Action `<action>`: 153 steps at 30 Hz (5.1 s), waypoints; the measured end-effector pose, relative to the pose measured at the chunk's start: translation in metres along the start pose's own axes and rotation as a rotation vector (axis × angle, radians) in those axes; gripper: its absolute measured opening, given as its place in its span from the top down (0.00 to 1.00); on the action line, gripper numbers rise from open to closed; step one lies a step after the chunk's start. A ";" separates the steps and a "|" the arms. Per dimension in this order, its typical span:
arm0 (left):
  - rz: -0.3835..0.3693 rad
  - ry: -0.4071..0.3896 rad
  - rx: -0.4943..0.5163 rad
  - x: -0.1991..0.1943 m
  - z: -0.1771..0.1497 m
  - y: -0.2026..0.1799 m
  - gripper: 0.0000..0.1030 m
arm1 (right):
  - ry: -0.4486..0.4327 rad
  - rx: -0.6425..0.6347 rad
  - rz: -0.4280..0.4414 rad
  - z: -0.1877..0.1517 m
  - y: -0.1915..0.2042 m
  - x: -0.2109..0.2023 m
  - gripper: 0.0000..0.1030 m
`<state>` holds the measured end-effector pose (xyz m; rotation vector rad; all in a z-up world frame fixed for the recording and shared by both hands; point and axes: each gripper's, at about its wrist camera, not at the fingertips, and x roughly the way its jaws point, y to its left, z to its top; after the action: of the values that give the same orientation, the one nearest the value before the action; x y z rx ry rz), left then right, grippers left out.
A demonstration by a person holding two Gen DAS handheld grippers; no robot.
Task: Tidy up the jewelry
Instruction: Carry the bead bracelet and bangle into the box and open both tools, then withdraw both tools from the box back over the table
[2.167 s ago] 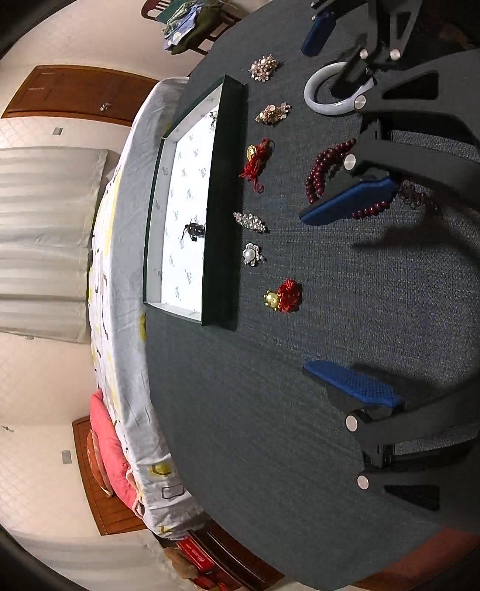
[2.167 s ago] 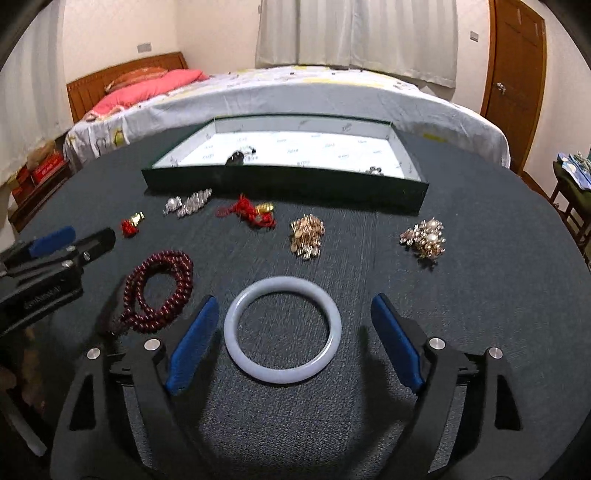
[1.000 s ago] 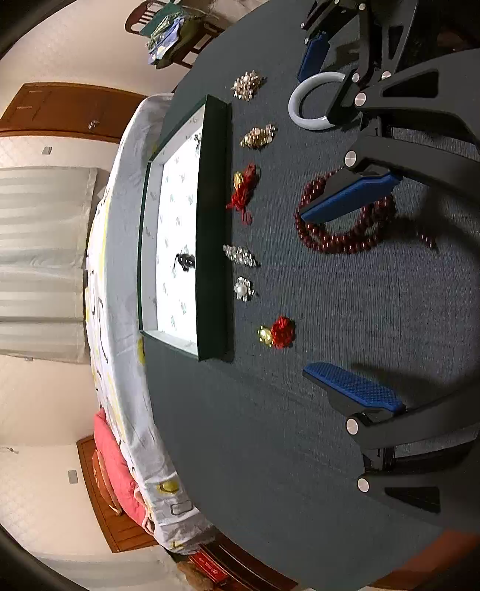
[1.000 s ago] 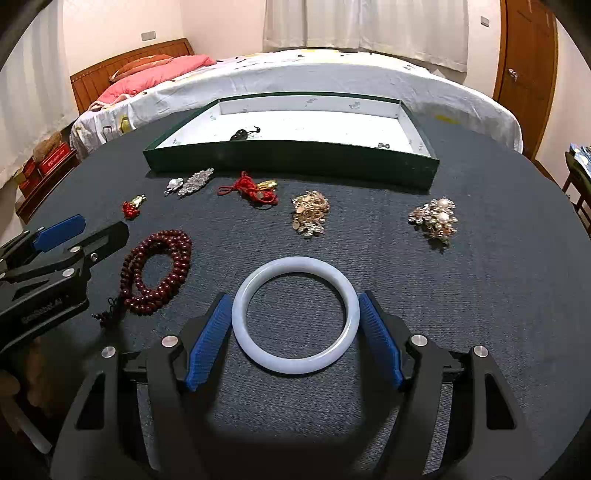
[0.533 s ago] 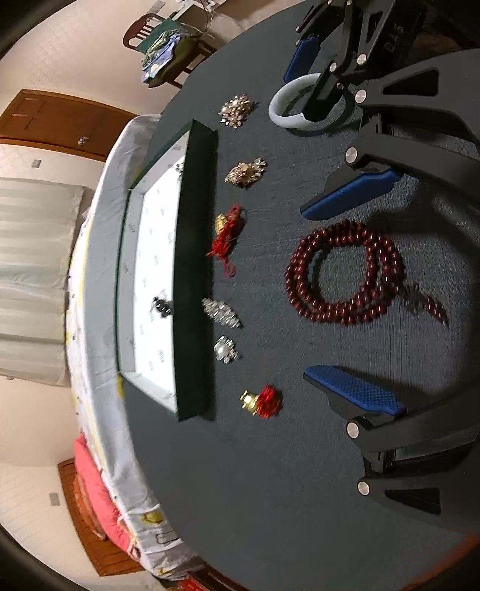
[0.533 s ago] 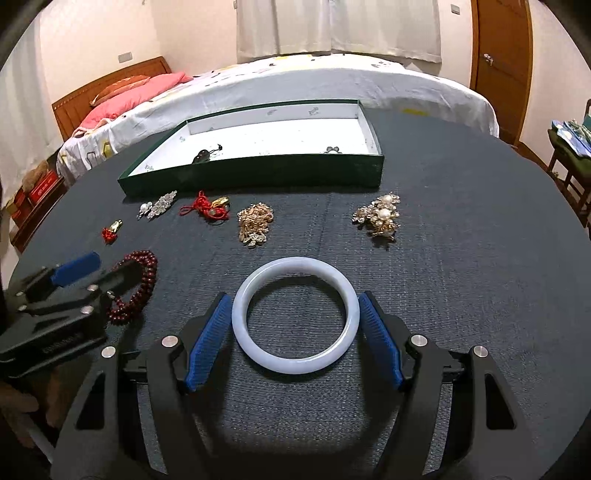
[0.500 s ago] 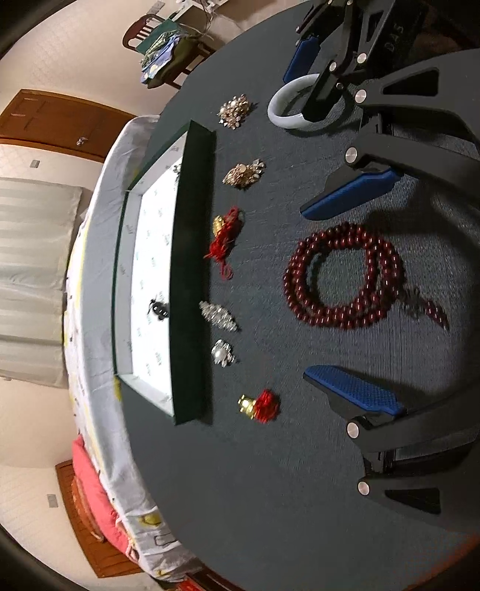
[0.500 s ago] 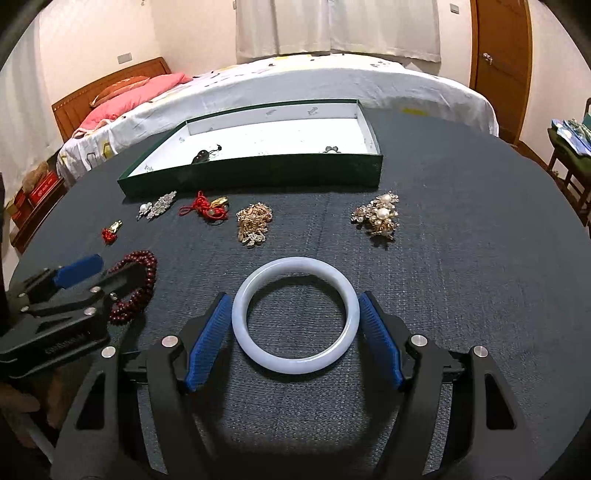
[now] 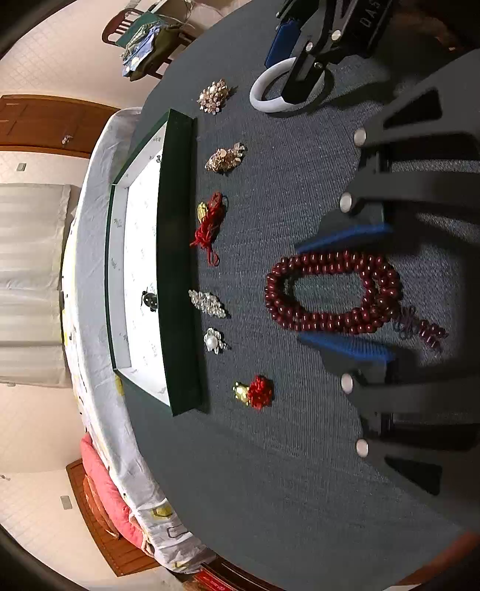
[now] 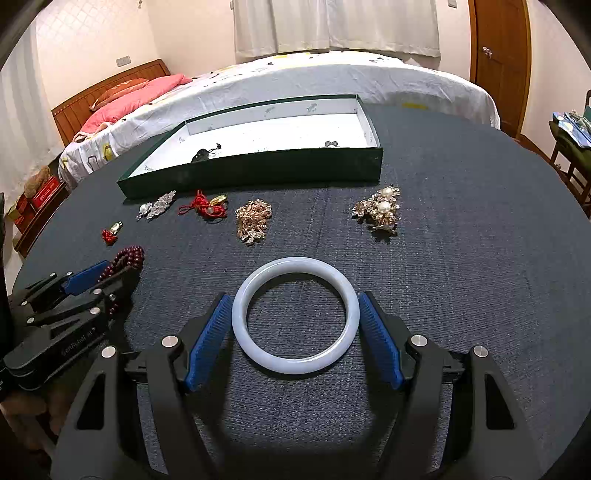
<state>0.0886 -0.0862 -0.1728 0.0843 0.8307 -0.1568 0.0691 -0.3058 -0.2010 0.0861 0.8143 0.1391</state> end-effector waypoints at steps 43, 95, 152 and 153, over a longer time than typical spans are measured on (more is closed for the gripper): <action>-0.069 -0.237 -0.048 -0.038 0.066 0.029 0.89 | -0.146 -0.037 0.012 0.062 0.019 -0.022 0.33; -0.070 0.016 -0.104 0.123 0.151 0.067 0.65 | 0.017 -0.068 -0.021 0.158 0.021 0.133 0.33; 0.020 -0.123 -0.158 -0.002 0.039 0.073 0.37 | -0.009 -0.054 -0.018 0.066 0.026 0.043 0.40; 0.022 -0.122 -0.157 -0.001 0.039 0.073 0.37 | 0.001 -0.056 -0.020 0.067 0.027 0.047 0.41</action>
<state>0.1285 -0.0198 -0.1446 -0.0635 0.7171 -0.0752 0.1471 -0.2736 -0.1853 0.0255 0.8119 0.1430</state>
